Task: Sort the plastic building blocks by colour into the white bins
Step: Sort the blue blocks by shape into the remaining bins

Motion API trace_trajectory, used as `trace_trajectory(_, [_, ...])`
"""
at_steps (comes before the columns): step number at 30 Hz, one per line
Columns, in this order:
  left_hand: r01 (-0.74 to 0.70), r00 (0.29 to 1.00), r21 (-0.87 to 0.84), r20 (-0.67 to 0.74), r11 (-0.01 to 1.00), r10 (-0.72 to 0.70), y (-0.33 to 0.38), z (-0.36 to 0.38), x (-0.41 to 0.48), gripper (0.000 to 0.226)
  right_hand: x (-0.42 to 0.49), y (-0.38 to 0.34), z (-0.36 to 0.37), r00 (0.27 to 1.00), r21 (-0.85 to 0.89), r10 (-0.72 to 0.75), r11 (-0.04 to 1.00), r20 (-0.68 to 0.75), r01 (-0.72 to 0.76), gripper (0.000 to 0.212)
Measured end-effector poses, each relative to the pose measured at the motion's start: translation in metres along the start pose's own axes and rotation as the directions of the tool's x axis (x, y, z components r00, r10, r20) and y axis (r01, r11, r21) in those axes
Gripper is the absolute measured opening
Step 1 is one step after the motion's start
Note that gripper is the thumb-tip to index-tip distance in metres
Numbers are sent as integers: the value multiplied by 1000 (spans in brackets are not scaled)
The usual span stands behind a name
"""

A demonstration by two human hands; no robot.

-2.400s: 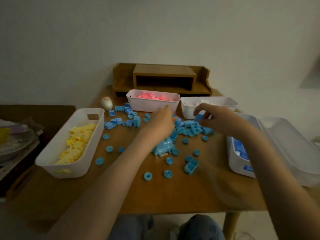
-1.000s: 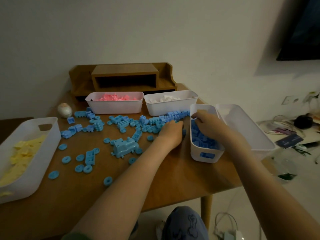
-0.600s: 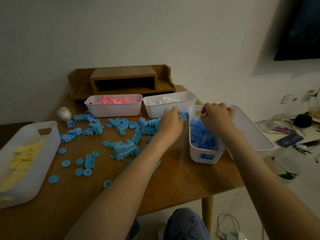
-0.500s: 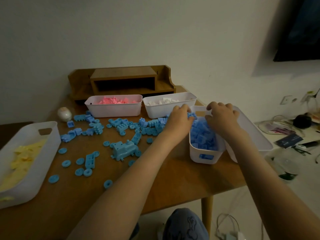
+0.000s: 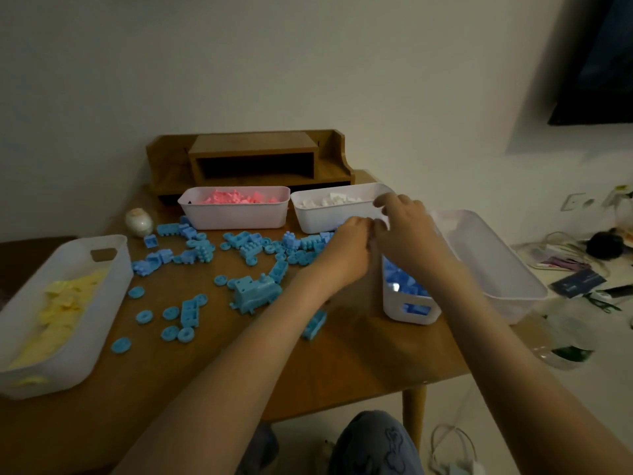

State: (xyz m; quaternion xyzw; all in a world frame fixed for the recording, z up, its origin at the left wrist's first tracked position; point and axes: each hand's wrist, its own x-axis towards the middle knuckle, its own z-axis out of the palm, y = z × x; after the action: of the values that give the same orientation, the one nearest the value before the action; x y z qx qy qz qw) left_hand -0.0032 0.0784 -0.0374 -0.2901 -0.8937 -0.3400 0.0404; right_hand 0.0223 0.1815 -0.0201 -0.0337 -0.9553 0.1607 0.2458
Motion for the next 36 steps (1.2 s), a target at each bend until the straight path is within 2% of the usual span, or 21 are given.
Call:
trace_trajectory(3, [112,992,180,28,977,-119,-27,-23,-12,34,1,-37,17,991,59,-123,991,45,120,39])
trace_trajectory(6, [241,970,248,-35,938,-240,-63,-49,-30,36,1,-67,39,943,140,-263,961,204,238,44])
trace_trajectory(8, [318,948,310,-86,896,-307,-89,-66,-43,38,2,-78,56,895,153,-296,954,332,259,48])
trace_trajectory(11, [500,863,392,-158,772,-479,-125,-90,-64,47,7,-88,79,852,152,-231,972,471,179,54])
trace_trajectory(15, [674,704,474,-180,567,-686,-156,-115,-84,60,20,-106,100,818,228,-240,964,522,137,48])
trace_trajectory(19, [689,692,453,-183,565,-698,-175,-123,-81,65,35,-122,119,811,267,-263,954,522,138,53])
trace_trajectory(21, [705,671,470,-200,531,-714,-181,-122,-78,62,42,-130,124,800,290,-285,946,528,146,54])
trace_trajectory(23, [716,652,507,-239,480,-719,-189,-122,-76,57,49,-143,131,769,305,-344,931,539,202,55])
trace_trajectory(26, [718,666,530,-331,452,-669,-198,-120,-75,51,54,-167,139,736,290,-421,906,530,309,57])
trace_trajectory(29, [725,667,535,-387,434,-636,-204,-119,-74,51,57,-188,157,688,181,-445,888,573,423,63])
trace_trajectory(32, [737,654,523,-392,428,-647,-203,-120,-74,57,59,-203,173,637,93,-449,855,627,511,53])
trace_trajectory(36, [770,628,430,-373,472,-684,-203,-118,-75,58,65,-207,181,668,96,-471,851,576,516,32])
